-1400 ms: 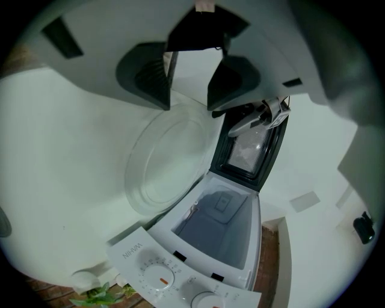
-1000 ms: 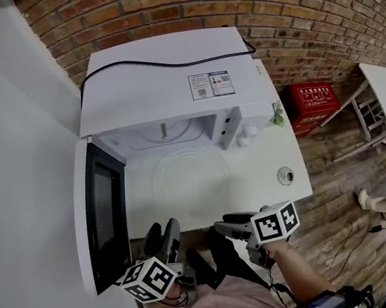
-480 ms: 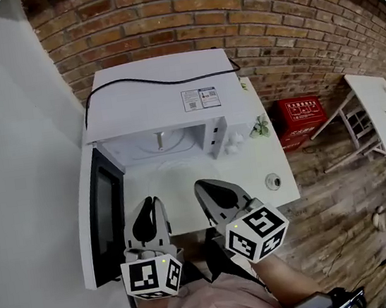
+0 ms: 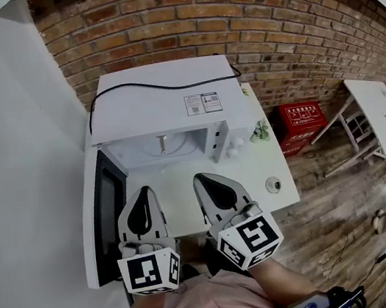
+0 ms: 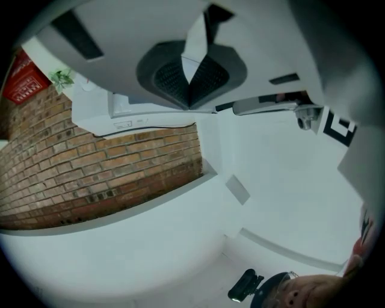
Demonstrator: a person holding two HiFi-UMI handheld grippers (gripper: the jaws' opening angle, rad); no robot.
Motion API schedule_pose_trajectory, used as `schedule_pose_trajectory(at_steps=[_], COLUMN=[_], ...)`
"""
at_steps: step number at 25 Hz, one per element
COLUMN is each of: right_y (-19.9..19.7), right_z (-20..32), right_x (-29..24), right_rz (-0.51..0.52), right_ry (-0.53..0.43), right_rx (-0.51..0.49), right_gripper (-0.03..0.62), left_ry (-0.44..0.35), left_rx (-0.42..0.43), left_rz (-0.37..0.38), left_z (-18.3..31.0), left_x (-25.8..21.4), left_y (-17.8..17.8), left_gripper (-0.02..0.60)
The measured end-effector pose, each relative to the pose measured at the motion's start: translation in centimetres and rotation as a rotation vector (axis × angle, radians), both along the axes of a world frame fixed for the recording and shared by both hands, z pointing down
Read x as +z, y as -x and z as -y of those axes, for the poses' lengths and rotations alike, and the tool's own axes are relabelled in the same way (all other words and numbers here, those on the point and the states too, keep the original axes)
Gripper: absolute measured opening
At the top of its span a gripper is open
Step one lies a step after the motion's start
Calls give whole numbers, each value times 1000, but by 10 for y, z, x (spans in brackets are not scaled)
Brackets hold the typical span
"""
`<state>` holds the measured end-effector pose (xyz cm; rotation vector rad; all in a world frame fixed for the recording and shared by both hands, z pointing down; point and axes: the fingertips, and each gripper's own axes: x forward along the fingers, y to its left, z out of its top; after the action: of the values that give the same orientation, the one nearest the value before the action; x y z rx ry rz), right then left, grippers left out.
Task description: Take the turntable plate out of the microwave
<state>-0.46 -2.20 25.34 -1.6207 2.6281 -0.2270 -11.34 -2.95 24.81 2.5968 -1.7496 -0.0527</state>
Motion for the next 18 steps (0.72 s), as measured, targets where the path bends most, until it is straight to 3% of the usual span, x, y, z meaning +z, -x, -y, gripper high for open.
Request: schedule_pose_trajectory(at_steps=[7,18], right_y=[1,5], right_z=[-1,-2], right_x=[1,-2], right_rz=[-74,-83], right_ry=[-35,-52], right_rx=[27,36], right_gripper=[5,5], left_ry=[-42,-54], left_rx=[8,23], left_rz=[34,38], left_z=[3,4], left_x=[-10,-16], left_y=[-2,-1], left_gripper=[5,6])
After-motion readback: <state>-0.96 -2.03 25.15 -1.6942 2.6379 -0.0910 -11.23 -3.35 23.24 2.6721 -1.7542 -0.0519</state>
